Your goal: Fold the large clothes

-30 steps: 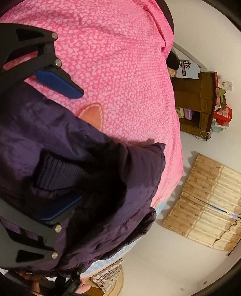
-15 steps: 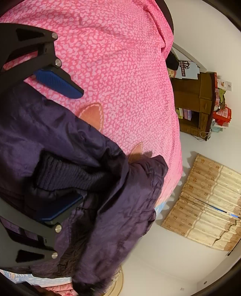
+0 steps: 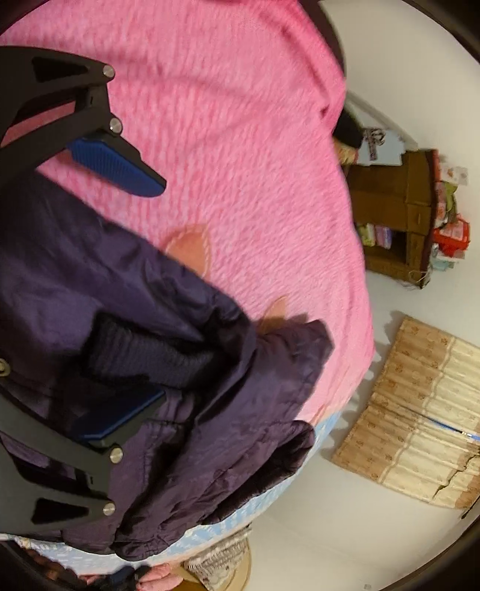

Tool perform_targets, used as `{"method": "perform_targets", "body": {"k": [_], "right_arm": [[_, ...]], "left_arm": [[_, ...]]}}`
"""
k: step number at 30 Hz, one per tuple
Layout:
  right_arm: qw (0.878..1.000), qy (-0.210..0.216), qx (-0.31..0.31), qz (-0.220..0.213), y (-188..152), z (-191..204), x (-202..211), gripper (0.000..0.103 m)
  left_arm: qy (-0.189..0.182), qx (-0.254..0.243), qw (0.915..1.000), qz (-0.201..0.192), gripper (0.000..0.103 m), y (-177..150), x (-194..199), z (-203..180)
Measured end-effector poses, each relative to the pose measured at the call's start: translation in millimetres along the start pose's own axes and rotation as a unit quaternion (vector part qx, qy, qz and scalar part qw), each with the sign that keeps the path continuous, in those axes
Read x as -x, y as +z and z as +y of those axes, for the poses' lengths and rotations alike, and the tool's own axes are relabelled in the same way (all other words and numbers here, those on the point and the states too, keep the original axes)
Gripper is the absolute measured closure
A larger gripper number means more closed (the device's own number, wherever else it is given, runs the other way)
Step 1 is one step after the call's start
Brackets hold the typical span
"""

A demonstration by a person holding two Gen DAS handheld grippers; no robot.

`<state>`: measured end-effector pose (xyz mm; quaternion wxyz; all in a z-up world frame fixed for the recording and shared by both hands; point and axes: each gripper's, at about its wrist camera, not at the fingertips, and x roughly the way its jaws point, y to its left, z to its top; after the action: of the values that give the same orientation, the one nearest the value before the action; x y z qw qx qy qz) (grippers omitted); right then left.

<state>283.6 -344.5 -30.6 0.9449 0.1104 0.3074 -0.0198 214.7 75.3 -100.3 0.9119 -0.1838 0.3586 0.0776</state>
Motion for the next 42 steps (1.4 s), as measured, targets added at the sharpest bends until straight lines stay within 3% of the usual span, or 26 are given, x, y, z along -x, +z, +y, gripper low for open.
{"method": "perform_targets", "body": {"k": [1, 2, 3, 9, 12, 15, 18, 21, 23, 25, 26, 27, 31, 33, 35, 37, 38, 39, 42], "right_arm": [[1.0, 0.001, 0.01, -0.016, 5.0, 2.5, 9.0, 0.048], [1.0, 0.003, 0.02, -0.021, 8.2, 7.1, 14.5, 0.067], [0.999, 0.003, 0.033, -0.023, 13.8, 13.6, 16.8, 0.07], [0.997, 0.01, 0.079, 0.008, 26.4, 55.8, -28.2, 0.07], [0.996, 0.005, 0.062, 0.063, 8.4, 46.4, -72.7, 0.07], [0.996, -0.011, 0.084, 0.041, -7.9, 41.5, -83.4, 0.07], [0.995, -0.008, 0.092, 0.046, -4.7, 45.1, -84.1, 0.06], [0.991, -0.004, 0.12, 0.065, -0.8, 54.5, -83.8, 0.049], [0.988, 0.005, 0.143, 0.059, 9.0, 64.4, -70.7, 0.047], [0.987, 0.041, 0.152, 0.034, 24.9, 70.1, -57.7, 0.038], [0.985, 0.048, 0.162, 0.023, 38.0, 75.8, -54.1, 0.031], [0.984, 0.044, 0.172, 0.02, 47.9, 81.3, -55.5, 0.03], [0.974, 0.028, 0.218, 0.055, 78.2, 103.8, -97.5, 0.03], [0.965, 0.006, 0.252, 0.077, 79.9, 115.8, -127.2, 0.03], [0.947, -0.029, 0.307, 0.092, 73.2, 127.3, -154.8, 0.03], [0.933, -0.061, 0.34, 0.098, 66.3, 131.0, -173.7, 0.045], [0.933, -0.07, 0.337, 0.107, 64.5, 126.7, -182.5, 0.085], [0.938, -0.071, 0.32, 0.113, 65.6, 120.2, -185.9, 0.093], [0.967, -0.045, 0.237, 0.085, 79.2, 89.7, -172.6, 0.094]], "left_arm": [[0.001, -0.008, 0.9999, -0.01, 0.0, 3.6, 7.2, -2.2], [0.002, -0.019, 0.9996, -0.023, 0.0, 9.1, 13.6, -6.9], [0.006, -0.029, 0.999, -0.034, 0.0, 14.6, 17.1, -12.7], [0.046, -0.103, 0.9904, -0.08, 0.0, 53.0, 0.6, -63.1], [0.078, -0.119, 0.9885, -0.052, 0.0, 59.4, -37.0, -66.9], [0.086, -0.095, 0.9917, 0.004, 0.0, 52.4, -75.8, -48.0], [0.048, -0.049, 0.9967, 0.043, 0.0, 56.2, -90.4, -27.4], [0.053, -0.073, 0.995, 0.045, 0.0, 68.6, -81.5, -28.7], [0.045, -0.091, 0.9946, 0.023, 0.001, 85.1, -65.6, -32.8], [0.016, -0.099, 0.995, -0.005, 0.0, 111.0, -53.5, -41.7], [0.008, -0.103, 0.9946, -0.013, 0.0, 121.6, -52.7, -48.0], [0.001, -0.108, 0.9939, -0.019, 0.0, 134.9, -54.8, -56.2], [-0.035, -0.136, 0.9901, -0.01, 0.0, 178.8, -99.0, -95.8], [-0.045, -0.141, 0.9883, 0.035, 0.0, 185.9, -136.8, -114.4], [-0.029, -0.128, 0.9886, 0.074, 0.0, 184.7, -176.8, -126.6], [-0.025, -0.126, 0.987, 0.096, 0.001, 176.0, -201.6, -135.0], [-0.027, -0.128, 0.986, 0.103, 0.001, 167.3, -205.8, -143.3], [-0.026, -0.131, 0.985, 0.109, 0.002, 163.4, -212.2, -149.8], [-0.042, -0.148, 0.9831, 0.1, 0.019, 151.3, -215.1, -164.3]]}}
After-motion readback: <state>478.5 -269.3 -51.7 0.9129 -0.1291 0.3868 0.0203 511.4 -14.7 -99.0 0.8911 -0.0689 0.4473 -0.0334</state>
